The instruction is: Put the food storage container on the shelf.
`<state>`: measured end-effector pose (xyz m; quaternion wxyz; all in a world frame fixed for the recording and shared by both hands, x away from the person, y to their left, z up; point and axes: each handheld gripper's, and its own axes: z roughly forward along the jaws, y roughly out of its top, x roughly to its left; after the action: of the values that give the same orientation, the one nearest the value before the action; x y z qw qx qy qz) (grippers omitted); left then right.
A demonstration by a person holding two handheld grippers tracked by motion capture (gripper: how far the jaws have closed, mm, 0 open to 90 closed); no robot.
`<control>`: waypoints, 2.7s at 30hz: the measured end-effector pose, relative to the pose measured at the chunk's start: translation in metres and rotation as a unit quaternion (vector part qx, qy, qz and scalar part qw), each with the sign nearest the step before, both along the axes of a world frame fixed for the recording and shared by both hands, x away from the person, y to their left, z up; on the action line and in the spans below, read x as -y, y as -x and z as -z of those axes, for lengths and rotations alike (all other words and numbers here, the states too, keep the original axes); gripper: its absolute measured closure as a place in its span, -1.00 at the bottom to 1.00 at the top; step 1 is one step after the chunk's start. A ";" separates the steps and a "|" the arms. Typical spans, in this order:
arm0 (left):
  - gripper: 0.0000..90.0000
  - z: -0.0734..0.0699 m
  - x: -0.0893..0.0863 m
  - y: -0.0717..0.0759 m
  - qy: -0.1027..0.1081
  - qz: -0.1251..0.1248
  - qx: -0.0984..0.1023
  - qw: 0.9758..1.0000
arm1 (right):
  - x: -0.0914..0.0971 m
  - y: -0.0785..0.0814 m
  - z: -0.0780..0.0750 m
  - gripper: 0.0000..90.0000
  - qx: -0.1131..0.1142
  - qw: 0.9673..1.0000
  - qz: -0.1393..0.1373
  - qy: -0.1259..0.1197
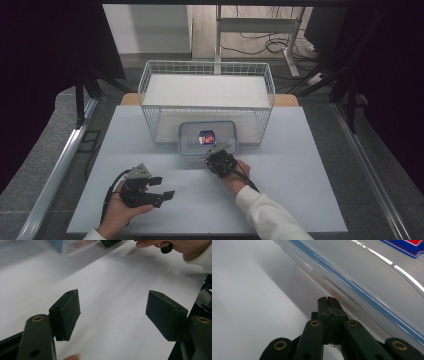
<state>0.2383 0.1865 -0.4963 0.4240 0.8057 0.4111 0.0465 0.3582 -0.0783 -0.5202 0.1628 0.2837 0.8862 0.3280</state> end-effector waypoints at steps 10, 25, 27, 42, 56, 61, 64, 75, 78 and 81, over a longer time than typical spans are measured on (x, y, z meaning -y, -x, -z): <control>-0.40 0.000 -0.001 0.000 0.003 -0.001 0.000 1.000 | -0.008 -0.006 -0.003 0.97 0.008 1.000 0.002 -0.007; -0.41 0.000 -0.002 0.000 0.002 -0.002 -0.002 1.000 | -0.005 -0.027 -0.012 0.97 0.009 0.999 0.038 -0.030; -0.41 0.000 -0.002 0.000 0.003 -0.003 -0.003 1.000 | -0.004 -0.030 -0.013 0.97 0.010 0.998 0.046 -0.032; -0.41 0.002 -0.003 -0.001 0.001 -0.002 -0.007 1.000 | -0.002 -0.060 -0.012 0.97 0.002 0.995 0.086 -0.055; -0.41 0.003 -0.005 -0.003 0.003 -0.003 -0.009 1.000 | -0.006 -0.072 -0.013 0.97 -0.007 0.993 0.099 -0.063; -0.41 0.003 -0.004 -0.003 0.000 -0.003 -0.009 1.000 | -0.006 -0.071 -0.013 0.97 -0.006 0.994 0.094 -0.059; -0.41 0.003 -0.006 -0.003 0.001 -0.005 -0.007 1.000 | -0.002 -0.066 -0.018 0.97 -0.004 0.995 0.082 -0.054; -0.41 0.004 -0.005 -0.003 -0.010 -0.009 -0.003 1.000 | 0.043 -0.008 -0.043 0.97 -0.002 0.998 0.027 -0.065; -0.41 0.004 -0.005 -0.003 -0.007 -0.014 -0.003 1.000 | 0.061 0.013 -0.043 0.97 -0.005 0.997 0.015 -0.072; -0.41 0.005 -0.005 -0.004 -0.010 -0.017 -0.002 1.000 | 0.086 0.037 -0.043 0.97 -0.010 0.998 0.005 -0.066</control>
<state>0.2419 0.1918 -0.5012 0.4142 0.8031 0.4246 0.0563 0.3211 -0.1645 -0.4768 0.1369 0.3016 0.8625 0.3825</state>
